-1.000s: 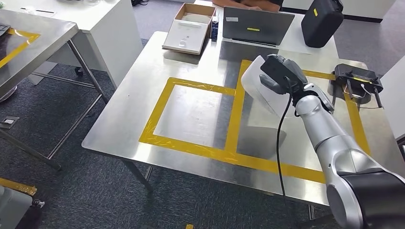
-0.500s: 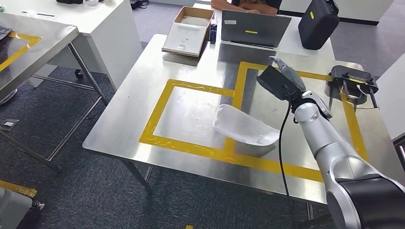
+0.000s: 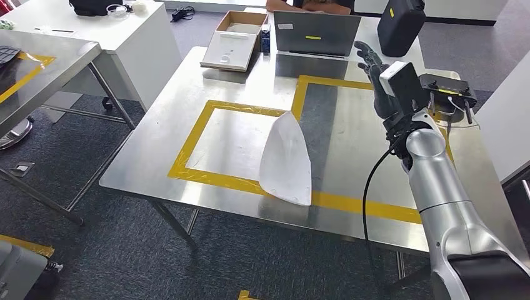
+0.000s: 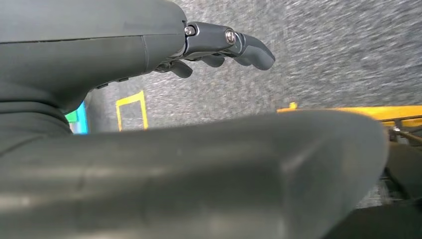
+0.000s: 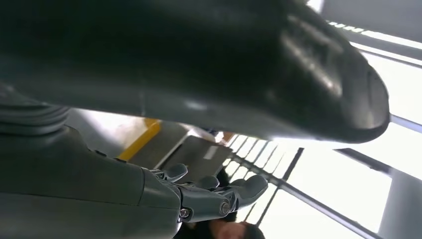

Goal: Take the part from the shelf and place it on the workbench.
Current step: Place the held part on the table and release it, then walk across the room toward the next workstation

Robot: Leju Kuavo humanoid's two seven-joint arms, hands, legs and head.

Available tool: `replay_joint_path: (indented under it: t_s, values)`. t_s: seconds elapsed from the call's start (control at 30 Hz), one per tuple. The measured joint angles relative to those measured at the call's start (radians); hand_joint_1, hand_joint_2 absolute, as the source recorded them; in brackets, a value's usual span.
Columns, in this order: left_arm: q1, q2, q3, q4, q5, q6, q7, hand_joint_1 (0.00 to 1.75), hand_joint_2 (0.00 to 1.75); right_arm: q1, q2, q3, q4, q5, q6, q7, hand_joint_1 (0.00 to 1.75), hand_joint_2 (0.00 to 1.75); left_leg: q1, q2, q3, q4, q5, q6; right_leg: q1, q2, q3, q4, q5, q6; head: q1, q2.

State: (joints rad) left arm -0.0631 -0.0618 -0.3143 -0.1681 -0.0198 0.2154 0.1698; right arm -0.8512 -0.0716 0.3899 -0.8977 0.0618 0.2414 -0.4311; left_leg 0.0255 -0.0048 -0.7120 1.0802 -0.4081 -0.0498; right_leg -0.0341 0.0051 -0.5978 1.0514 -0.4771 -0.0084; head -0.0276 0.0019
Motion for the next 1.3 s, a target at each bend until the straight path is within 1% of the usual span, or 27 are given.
replay_joint_path:
  t_s: [0.1,0.13,0.17,0.2,0.27,0.3,0.33,0.43,0.47,0.5,0.6,0.63,0.67,0.7,0.73,0.8,0.87,0.93,0.97,1.0,1.03,1.1,1.13,1.17,1.2,1.23,1.3]
  values:
    - [0.002,0.0,0.006,0.0,0.004,0.011,-0.003,0.0,0.0,0.085,-0.036,-0.02,-0.169,-0.091,0.031,-0.017,0.0,0.0,-0.001,0.002,-0.049,0.189,-0.134,0.001,0.007,-0.003,-0.026,-0.001,0.024,-0.01,-0.005,0.0]
    - [0.002,0.0,0.009,0.0,0.008,0.014,-0.006,0.0,0.0,0.12,-0.048,-0.027,-0.225,-0.105,0.034,-0.026,0.0,0.0,-0.002,0.002,-0.047,0.227,-0.157,0.003,0.011,-0.005,-0.037,-0.001,0.031,-0.01,-0.005,0.0]
    - [0.003,0.0,0.013,0.0,0.011,0.016,-0.009,0.0,0.0,0.154,-0.059,-0.035,-0.279,-0.112,0.035,-0.035,0.0,0.0,-0.004,0.002,-0.027,0.227,-0.164,0.007,0.014,-0.006,-0.047,-0.001,0.039,-0.01,-0.005,0.0]
    - [0.004,0.0,0.016,0.0,0.013,0.018,-0.011,0.0,0.0,0.187,-0.069,-0.043,-0.332,-0.115,0.033,-0.041,0.0,0.0,-0.006,0.002,0.015,0.187,-0.156,0.013,0.017,-0.006,-0.057,-0.001,0.047,-0.01,-0.005,0.0]
    - [0.003,0.0,0.02,0.0,0.013,0.016,-0.012,0.0,0.0,0.249,-0.085,-0.062,-0.437,-0.104,0.023,-0.049,0.0,0.0,-0.015,0.002,0.122,0.048,-0.138,0.029,0.02,-0.005,-0.07,-0.002,0.063,-0.004,-0.005,0.0]
    - [0.001,0.0,0.021,0.0,0.011,0.014,-0.011,0.0,0.0,0.279,-0.093,-0.073,-0.485,-0.093,0.017,-0.051,0.0,0.0,-0.02,0.001,0.156,-0.005,-0.13,0.035,0.02,-0.006,-0.072,-0.004,0.07,0.001,-0.005,0.0]
    - [-0.001,0.0,0.021,0.0,0.008,0.011,-0.01,0.0,0.0,0.307,-0.099,-0.083,-0.53,-0.079,0.011,-0.053,0.0,0.0,-0.025,0.001,0.172,-0.033,-0.126,0.041,0.019,-0.006,-0.072,-0.007,0.076,0.007,-0.005,0.0]
    - [-0.003,-0.002,0.021,-0.001,-0.001,0.003,-0.003,0.0,0.0,0.388,-0.114,-0.106,-0.629,-0.05,0.004,-0.057,0.0,0.0,-0.028,0.002,0.165,-0.046,-0.099,0.057,0.016,-0.006,-0.071,-0.02,0.093,0.029,-0.007,0.0]
    - [-0.004,-0.003,0.021,0.0,-0.003,0.001,-0.001,0.0,0.0,0.414,-0.121,-0.113,-0.653,-0.043,0.002,-0.062,0.0,0.0,-0.026,0.004,0.16,-0.052,-0.086,0.064,0.016,-0.005,-0.076,-0.014,0.08,0.035,-0.006,0.0]
    - [-0.005,-0.004,0.021,0.0,-0.004,-0.001,-0.001,0.0,0.0,0.44,-0.129,-0.121,-0.675,-0.036,0.0,-0.068,0.0,0.0,-0.023,0.006,0.153,-0.059,-0.07,0.071,0.015,-0.004,-0.086,0.009,0.049,0.039,-0.005,0.0]
    - [-0.007,-0.008,0.022,-0.001,0.003,-0.001,-0.007,0.0,0.0,0.515,-0.143,-0.145,-0.721,-0.019,-0.003,-0.09,0.0,0.0,-0.023,0.009,0.114,-0.063,-0.034,0.082,0.015,-0.003,-0.127,0.174,-0.091,0.049,0.001,0.0]
    - [-0.007,-0.011,0.024,-0.001,0.01,0.002,-0.012,0.0,0.0,0.542,-0.145,-0.153,-0.732,-0.016,-0.003,-0.097,0.0,0.0,-0.023,0.009,0.099,-0.062,-0.024,0.083,0.016,-0.003,-0.129,0.22,-0.111,0.05,0.001,0.0]
    - [-0.006,-0.013,0.027,0.0,0.02,0.006,-0.018,0.0,0.0,0.57,-0.147,-0.161,-0.741,-0.013,-0.003,-0.104,0.0,0.0,-0.024,0.009,0.084,-0.059,-0.013,0.083,0.016,-0.003,-0.117,0.237,-0.109,0.051,0.002,0.0]
    - [-0.006,-0.016,0.032,0.0,0.028,0.009,-0.025,0.0,0.0,0.597,-0.148,-0.171,-0.749,-0.012,-0.003,-0.11,0.0,0.0,-0.024,0.009,0.068,-0.056,-0.004,0.082,0.016,-0.003,-0.087,0.221,-0.091,0.05,0.002,0.0]
    - [-0.005,-0.018,0.036,0.0,0.035,0.012,-0.03,0.0,0.0,0.621,-0.149,-0.182,-0.757,-0.012,-0.003,-0.115,0.0,0.0,-0.024,0.009,0.053,-0.052,0.005,0.08,0.017,-0.003,-0.04,0.173,-0.068,0.048,0.002,0.0]
    - [-0.004,-0.022,0.044,-0.001,0.042,0.015,-0.036,0.0,0.0,0.665,-0.149,-0.207,-0.776,-0.013,-0.005,-0.126,0.0,0.0,-0.025,0.008,0.033,-0.044,0.021,0.072,0.021,-0.004,0.06,0.044,-0.061,0.038,0.0,0.0]
    - [0.001,-0.025,0.048,-0.001,0.043,0.017,-0.034,0.0,0.0,0.715,-0.149,-0.237,-0.802,-0.011,-0.01,-0.139,0.0,0.0,-0.026,0.007,0.03,-0.042,0.035,0.06,0.027,-0.004,0.102,-0.027,-0.076,0.022,-0.001,0.0]
    - [0.007,-0.027,0.05,0.0,0.041,0.018,-0.025,0.0,0.0,0.766,-0.147,-0.267,-0.831,-0.007,-0.014,-0.15,0.0,0.0,-0.025,0.005,0.03,-0.049,0.047,0.047,0.028,-0.005,0.094,-0.036,-0.061,0.007,0.002,0.0]
    - [0.01,-0.028,0.051,0.0,0.039,0.019,-0.02,0.0,0.0,0.788,-0.145,-0.283,-0.847,-0.005,-0.014,-0.154,0.0,0.0,-0.024,0.005,0.024,-0.044,0.036,0.04,0.026,-0.006,0.086,-0.038,-0.049,-0.001,0.002,0.0]
    - [0.013,-0.028,0.052,0.001,0.036,0.018,-0.014,0.0,0.0,0.809,-0.142,-0.299,-0.863,-0.003,-0.014,-0.157,0.0,0.0,-0.024,0.004,0.014,-0.024,0.004,0.034,0.023,-0.007,0.076,-0.041,-0.035,-0.007,0.001,0.0]
    - [0.014,-0.028,0.052,0.001,0.033,0.018,-0.01,0.0,0.0,0.829,-0.14,-0.315,-0.879,-0.001,-0.013,-0.159,0.0,0.0,-0.022,0.003,0.001,0.016,-0.046,0.029,0.02,-0.009,0.063,-0.043,-0.021,-0.012,0.0,0.0]
    - [0.014,-0.028,0.052,0.001,0.028,0.015,-0.004,0.0,0.0,0.865,-0.136,-0.348,-0.905,0.001,-0.009,-0.163,0.0,0.0,-0.018,0.003,-0.023,0.14,-0.154,0.019,0.019,-0.01,0.032,-0.043,0.005,-0.015,-0.003,0.0]
    - [0.013,-0.027,0.052,0.001,0.025,0.013,-0.003,0.0,0.0,0.88,-0.136,-0.361,-0.913,0.002,-0.006,-0.163,0.0,0.0,-0.016,0.003,-0.026,0.198,-0.179,0.015,0.019,-0.01,0.016,-0.042,0.017,-0.014,-0.003,0.0]
    - [0.012,-0.026,0.052,0.001,0.023,0.011,-0.002,0.0,0.0,0.892,-0.135,-0.373,-0.919,0.002,-0.003,-0.165,0.0,0.0,-0.013,0.003,-0.017,0.232,-0.178,0.013,0.018,-0.011,0.0,-0.041,0.03,-0.011,-0.003,0.0]
    - [0.011,-0.025,0.052,0.001,0.021,0.009,-0.003,0.0,0.0,0.902,-0.134,-0.382,-0.923,0.002,0.001,-0.166,0.0,0.0,-0.011,0.003,0.009,0.234,-0.158,0.011,0.016,-0.011,-0.016,-0.04,0.043,-0.007,-0.003,0.0]
    - [0.01,-0.024,0.052,0.0,0.019,0.008,-0.005,0.0,0.0,0.909,-0.133,-0.39,-0.925,0.002,0.004,-0.166,0.0,0.0,-0.01,0.003,0.052,0.202,-0.132,0.01,0.014,-0.011,-0.032,-0.038,0.055,-0.003,-0.003,0.0]
    - [0.005,-0.022,0.052,-0.002,0.013,0.007,-0.011,0.0,0.0,0.918,-0.127,-0.402,-0.927,0.001,0.009,-0.168,0.0,0.0,-0.009,0.001,0.17,0.062,-0.128,0.011,0.011,-0.011,-0.057,-0.031,0.076,0.01,-0.004,0.0]
